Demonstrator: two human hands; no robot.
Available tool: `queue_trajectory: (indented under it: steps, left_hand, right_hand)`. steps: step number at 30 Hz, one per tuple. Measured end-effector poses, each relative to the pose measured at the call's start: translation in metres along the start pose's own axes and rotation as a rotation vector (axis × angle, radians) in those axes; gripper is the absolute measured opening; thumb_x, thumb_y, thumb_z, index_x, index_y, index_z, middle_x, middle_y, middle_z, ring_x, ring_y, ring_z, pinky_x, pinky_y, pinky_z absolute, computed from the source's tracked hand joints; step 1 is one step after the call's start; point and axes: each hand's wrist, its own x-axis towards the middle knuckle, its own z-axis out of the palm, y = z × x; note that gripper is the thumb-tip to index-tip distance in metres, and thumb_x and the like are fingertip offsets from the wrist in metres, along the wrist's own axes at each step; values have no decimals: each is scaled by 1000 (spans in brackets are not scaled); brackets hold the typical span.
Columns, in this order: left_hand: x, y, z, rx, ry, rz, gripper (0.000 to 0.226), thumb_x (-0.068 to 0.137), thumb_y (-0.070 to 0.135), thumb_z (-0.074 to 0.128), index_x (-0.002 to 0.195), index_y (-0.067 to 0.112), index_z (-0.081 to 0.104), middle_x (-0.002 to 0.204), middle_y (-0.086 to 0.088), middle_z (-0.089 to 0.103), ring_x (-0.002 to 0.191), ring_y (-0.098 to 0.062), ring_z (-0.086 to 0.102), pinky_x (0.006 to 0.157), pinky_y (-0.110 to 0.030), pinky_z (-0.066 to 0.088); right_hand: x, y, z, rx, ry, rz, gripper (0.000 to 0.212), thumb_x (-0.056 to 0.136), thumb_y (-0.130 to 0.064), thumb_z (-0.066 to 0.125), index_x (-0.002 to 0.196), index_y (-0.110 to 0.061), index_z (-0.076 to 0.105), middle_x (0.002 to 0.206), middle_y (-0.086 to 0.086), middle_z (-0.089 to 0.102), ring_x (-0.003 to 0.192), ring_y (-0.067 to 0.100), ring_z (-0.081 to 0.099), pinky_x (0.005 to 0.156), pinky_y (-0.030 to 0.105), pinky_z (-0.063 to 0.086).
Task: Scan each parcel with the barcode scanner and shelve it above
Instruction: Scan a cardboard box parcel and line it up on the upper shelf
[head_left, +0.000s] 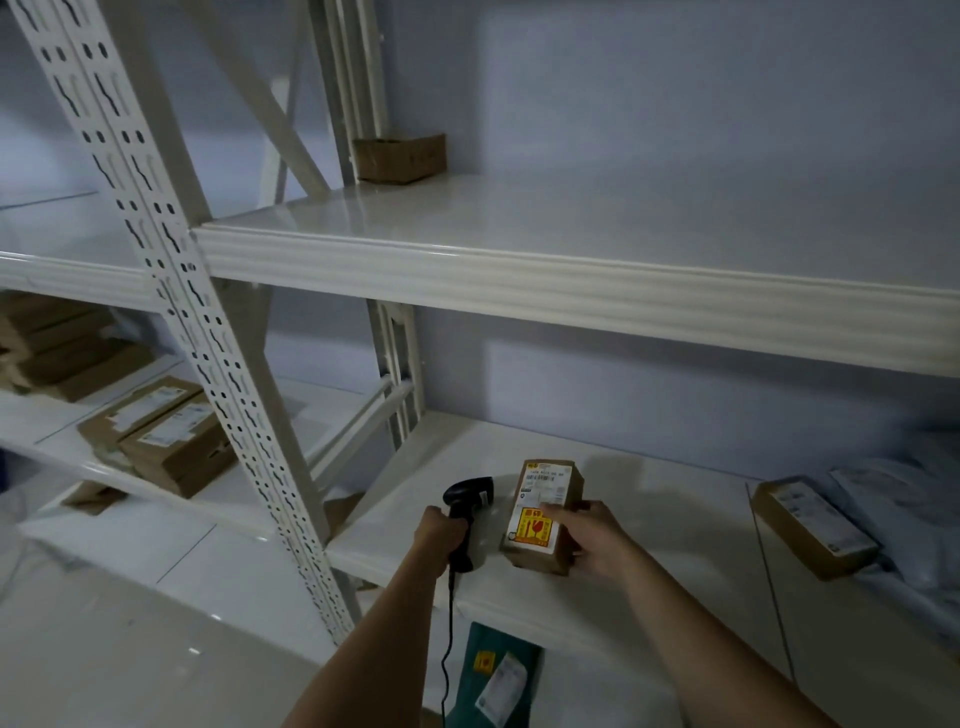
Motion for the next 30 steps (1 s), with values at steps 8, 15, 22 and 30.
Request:
queue_trajectory:
  steps: [8, 15, 22, 30]
  left_hand:
    - [34, -8, 21, 246, -22, -67, 55, 94, 27, 57, 136, -4, 41, 132, -21, 53, 120, -34, 55, 100, -40, 48]
    - [44, -7, 31, 274, -58, -36, 50, 95, 26, 55, 133, -4, 43, 132, -22, 52, 118, -35, 55, 99, -42, 50]
    - [40, 11, 9, 41, -188, -12, 55, 86, 0, 63, 133, -12, 39, 104, -24, 63, 79, -28, 66, 73, -39, 57]
    - [23, 48, -33, -36, -269, 132, 39, 86, -11, 57, 122, 3, 50, 89, -15, 61, 73, -26, 66, 66, -40, 56]
  right_hand:
    - [36, 1, -3, 31, -13, 62, 44, 83, -13, 79, 125, -12, 64, 113, 11, 74, 101, 28, 70, 90, 48, 57]
    - [47, -1, -16, 54, 9, 62, 45, 84, -12, 78, 126, -13, 62, 119, 11, 72, 109, 30, 67, 92, 50, 55]
    - [53, -5, -20, 45, 47, 28, 48, 82, -9, 80, 126, -11, 61, 117, 12, 71, 105, 30, 68, 89, 49, 56]
    - [39, -17, -7, 41, 113, -50, 62, 79, -13, 82, 132, -9, 50, 123, 13, 66, 107, 32, 66, 82, 46, 59]
